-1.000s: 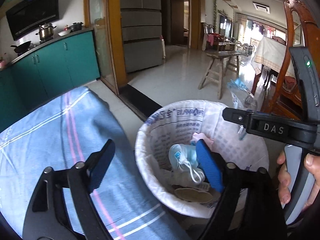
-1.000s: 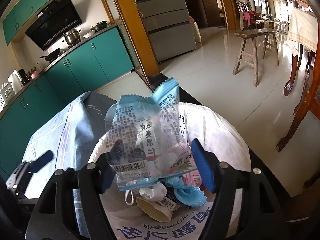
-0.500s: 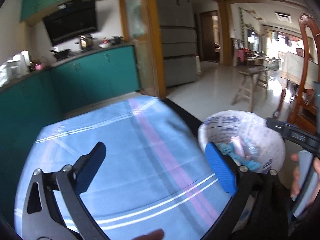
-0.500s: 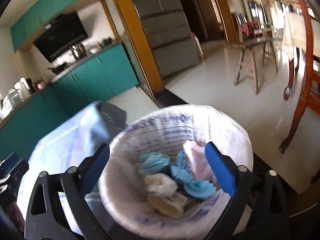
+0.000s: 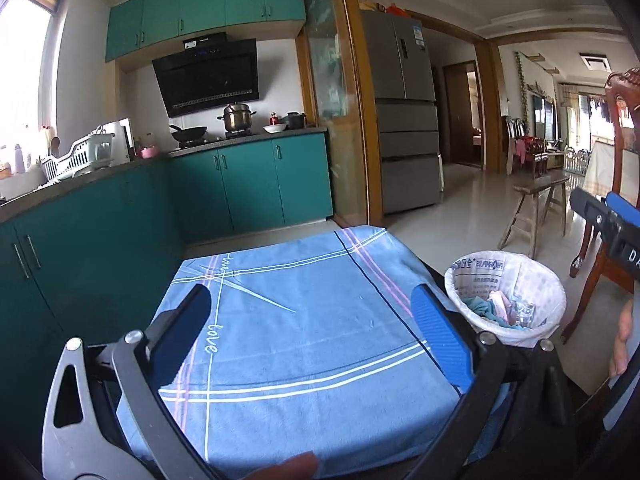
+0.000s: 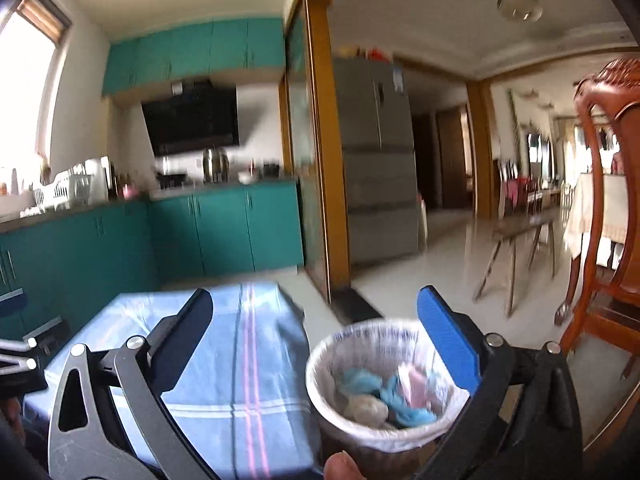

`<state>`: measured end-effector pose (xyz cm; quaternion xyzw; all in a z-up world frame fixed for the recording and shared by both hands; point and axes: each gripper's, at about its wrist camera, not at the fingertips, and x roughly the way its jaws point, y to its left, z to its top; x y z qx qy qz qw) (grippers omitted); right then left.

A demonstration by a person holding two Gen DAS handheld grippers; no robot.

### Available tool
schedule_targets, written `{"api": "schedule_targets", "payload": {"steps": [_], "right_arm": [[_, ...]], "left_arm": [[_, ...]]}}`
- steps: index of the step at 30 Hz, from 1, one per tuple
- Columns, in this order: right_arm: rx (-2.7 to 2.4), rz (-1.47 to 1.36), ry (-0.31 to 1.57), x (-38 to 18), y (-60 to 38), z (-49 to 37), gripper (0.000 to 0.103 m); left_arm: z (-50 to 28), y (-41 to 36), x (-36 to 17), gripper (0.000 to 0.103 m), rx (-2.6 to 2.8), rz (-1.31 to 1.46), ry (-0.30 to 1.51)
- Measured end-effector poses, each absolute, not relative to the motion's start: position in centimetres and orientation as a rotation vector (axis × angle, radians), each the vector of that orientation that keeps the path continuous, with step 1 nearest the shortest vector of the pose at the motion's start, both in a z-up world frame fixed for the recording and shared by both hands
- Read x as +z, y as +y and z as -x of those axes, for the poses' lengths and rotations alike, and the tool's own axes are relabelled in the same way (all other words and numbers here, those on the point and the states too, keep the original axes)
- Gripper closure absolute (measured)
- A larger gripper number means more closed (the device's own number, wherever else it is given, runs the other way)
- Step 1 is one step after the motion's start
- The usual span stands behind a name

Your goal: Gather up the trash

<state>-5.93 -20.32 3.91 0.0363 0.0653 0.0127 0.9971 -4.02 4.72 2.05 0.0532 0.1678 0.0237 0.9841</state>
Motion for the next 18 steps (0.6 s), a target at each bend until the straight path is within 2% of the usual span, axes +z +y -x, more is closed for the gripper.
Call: {"api": "schedule_targets", "payload": {"steps": [8,18], "right_arm": [[0.099,0.019,0.179,5.2,-18.7,8.3,0.003],[0.121,0.081,0.161,5.8,-17.5,10.5,0.003]], "left_arm": [[7.7,4.9,3.6,0.003,0.014,-0.072,0.274],[8.6,5.1,4.1,0.003,0.003,-0.047,0.269]]}}
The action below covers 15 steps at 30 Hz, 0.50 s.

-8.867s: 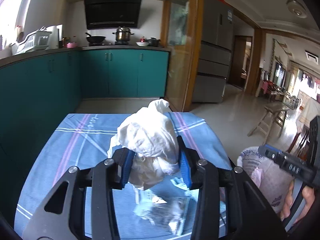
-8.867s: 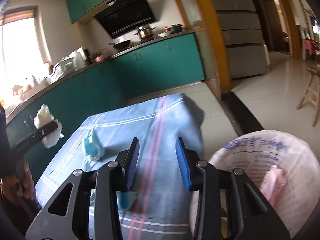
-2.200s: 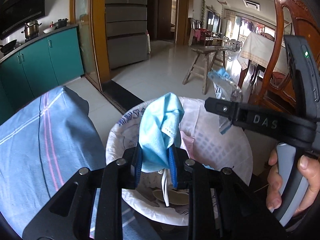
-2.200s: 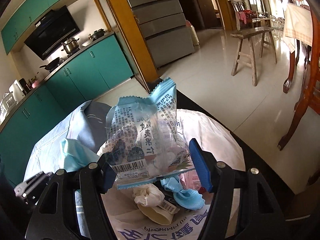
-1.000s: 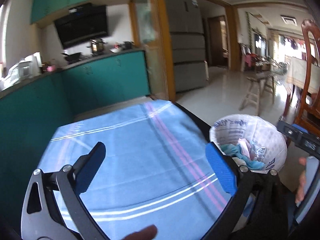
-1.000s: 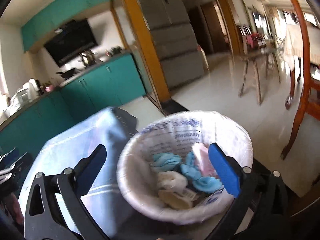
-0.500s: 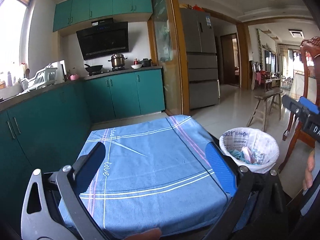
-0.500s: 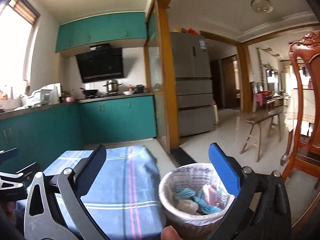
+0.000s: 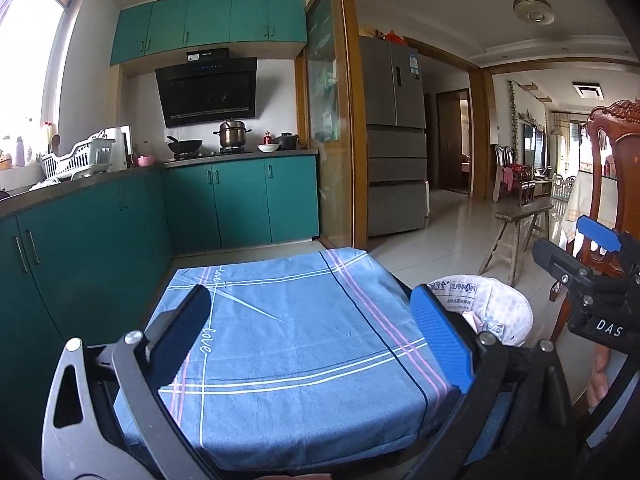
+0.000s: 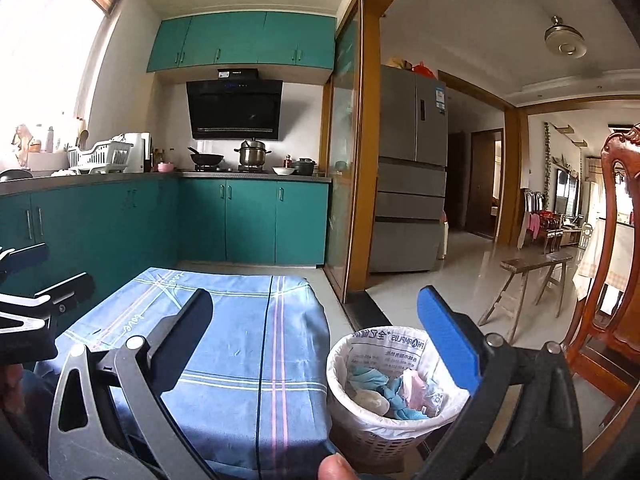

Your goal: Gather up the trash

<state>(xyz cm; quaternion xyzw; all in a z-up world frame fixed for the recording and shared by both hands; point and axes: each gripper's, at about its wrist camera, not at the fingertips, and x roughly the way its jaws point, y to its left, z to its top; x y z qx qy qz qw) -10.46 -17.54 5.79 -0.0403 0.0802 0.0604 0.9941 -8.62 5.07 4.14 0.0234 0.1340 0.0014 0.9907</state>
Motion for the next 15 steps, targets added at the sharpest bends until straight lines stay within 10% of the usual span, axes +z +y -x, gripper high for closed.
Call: {"api": "schedule_targets", "payload": {"steps": [15], "right_arm": [[0.111,0.090,0.158,6.21,-17.13,11.20,0.003]], "left_arm": [[8.68,4.62,4.45,0.003,-0.005,-0.049,0.284]]}}
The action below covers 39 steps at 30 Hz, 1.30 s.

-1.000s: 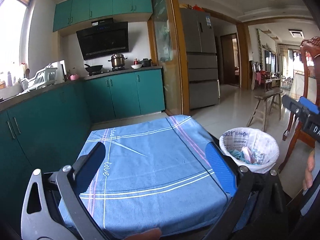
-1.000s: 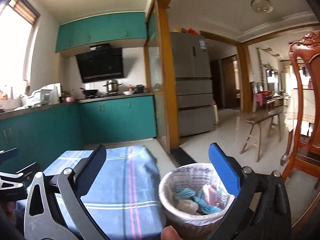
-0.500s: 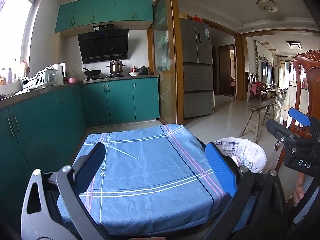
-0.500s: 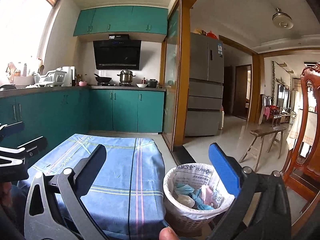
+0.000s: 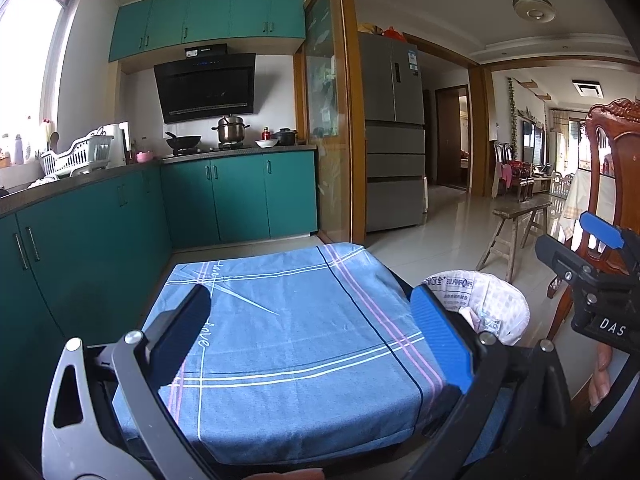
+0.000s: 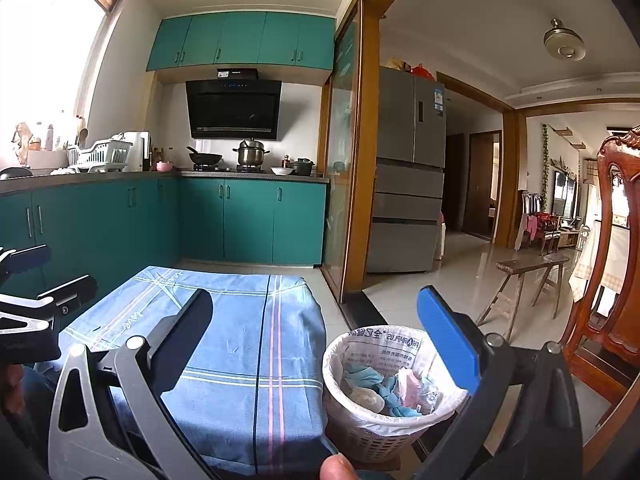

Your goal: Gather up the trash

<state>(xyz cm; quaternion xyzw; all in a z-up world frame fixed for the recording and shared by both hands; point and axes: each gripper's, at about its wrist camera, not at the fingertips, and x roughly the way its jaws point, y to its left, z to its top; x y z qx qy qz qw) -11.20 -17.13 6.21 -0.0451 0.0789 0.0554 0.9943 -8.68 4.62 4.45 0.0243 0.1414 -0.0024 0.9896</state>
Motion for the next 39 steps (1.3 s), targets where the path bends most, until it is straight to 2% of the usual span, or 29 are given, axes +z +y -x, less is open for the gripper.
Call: {"api": "schedule_targets", "payload": {"steps": [39], "right_arm": [[0.111,0.059,0.229,4.2,-18.0,8.7,0.003]], "left_arm": [[6.6,3.3,2.3,0.003,-0.005,-0.052,0.365]]}}
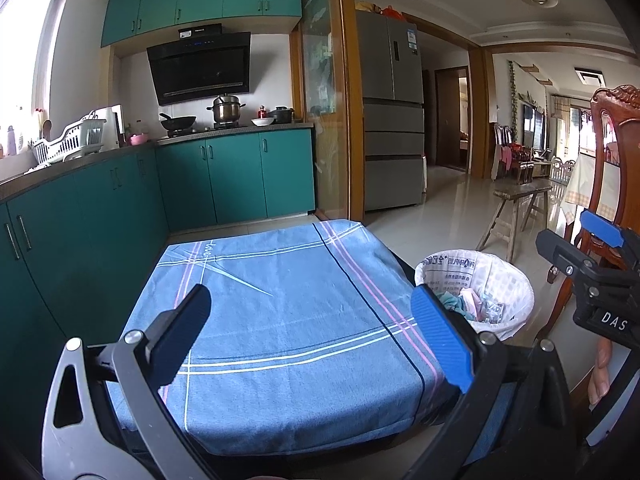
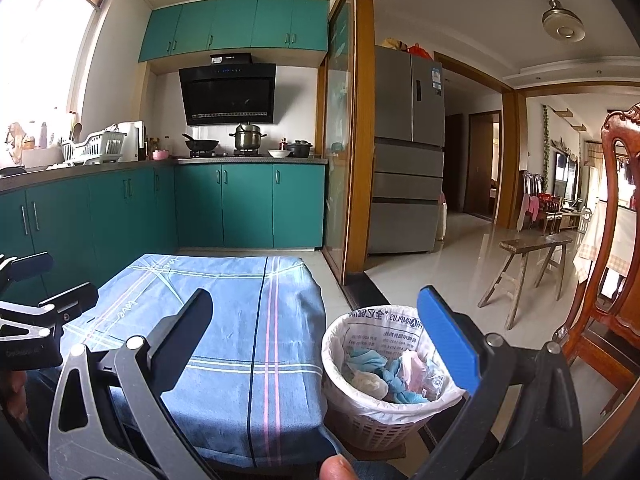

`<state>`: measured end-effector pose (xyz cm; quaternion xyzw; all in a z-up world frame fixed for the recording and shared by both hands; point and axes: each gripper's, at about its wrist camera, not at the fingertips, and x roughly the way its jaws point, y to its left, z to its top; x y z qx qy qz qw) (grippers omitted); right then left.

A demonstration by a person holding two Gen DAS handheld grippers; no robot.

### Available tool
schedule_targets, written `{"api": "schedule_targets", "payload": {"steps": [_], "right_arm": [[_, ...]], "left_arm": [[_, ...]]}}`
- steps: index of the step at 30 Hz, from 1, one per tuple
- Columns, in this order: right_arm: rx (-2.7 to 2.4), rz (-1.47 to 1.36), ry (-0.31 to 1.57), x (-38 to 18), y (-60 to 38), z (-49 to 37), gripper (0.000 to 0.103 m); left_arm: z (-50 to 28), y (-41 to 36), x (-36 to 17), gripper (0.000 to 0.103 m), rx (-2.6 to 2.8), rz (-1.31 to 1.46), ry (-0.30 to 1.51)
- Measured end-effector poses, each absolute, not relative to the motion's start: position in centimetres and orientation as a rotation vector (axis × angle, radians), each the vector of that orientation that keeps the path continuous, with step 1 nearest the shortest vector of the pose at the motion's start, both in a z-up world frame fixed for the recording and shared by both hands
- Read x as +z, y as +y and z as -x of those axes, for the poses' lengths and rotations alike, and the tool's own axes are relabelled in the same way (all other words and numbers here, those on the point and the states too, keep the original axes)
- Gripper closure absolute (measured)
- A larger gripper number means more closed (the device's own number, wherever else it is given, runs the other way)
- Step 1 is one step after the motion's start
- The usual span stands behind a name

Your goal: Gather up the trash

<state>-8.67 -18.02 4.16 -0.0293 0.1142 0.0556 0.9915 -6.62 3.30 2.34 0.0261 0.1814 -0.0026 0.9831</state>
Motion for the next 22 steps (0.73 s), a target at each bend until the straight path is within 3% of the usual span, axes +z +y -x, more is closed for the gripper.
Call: {"api": "schedule_targets", "payload": {"steps": [22], "right_arm": [[0.124,0.041,0.251,3.3,-18.5,8.0,0.003]], "left_arm": [[5.1,2.7,1.3,0.003,0.017,-0.087,0.402]]}}
